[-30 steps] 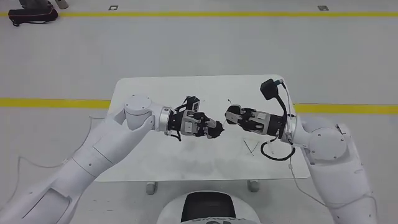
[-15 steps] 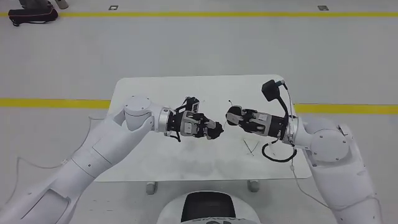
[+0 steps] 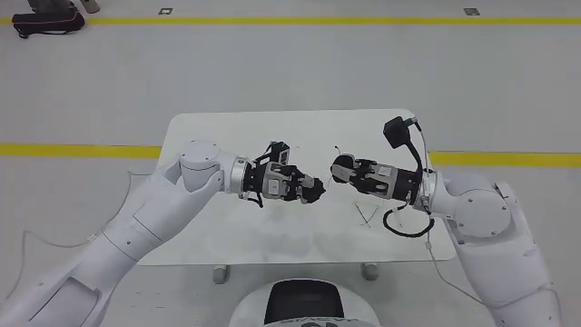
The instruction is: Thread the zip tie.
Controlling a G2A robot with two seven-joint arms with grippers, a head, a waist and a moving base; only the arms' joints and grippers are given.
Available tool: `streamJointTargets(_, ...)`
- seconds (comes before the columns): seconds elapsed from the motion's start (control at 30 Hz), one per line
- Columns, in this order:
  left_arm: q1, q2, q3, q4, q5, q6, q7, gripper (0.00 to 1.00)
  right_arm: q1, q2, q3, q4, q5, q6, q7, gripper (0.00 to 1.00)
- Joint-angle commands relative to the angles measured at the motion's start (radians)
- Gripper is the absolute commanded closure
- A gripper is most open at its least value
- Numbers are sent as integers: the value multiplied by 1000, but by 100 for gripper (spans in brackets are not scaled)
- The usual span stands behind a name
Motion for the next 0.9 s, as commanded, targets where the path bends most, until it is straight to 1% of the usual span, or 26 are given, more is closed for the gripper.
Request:
streamJointTargets(0.0,0,0,0,0,0,0,0,100,0,0,0,0,-1,0,-2,100)
streamJointTargets(0.13,0,0,0,0,0,0,0,100,0,0,0,0,-1,0,-2,100)
streamJointTargets(0.27,0,0,0,0,0,0,0,100,-4,1,-11,-3,-15,2,-26,100)
streamJointTargets(0.87,0,0,0,0,0,0,0,100,7,19,-32,9,-13,0,-26,100)
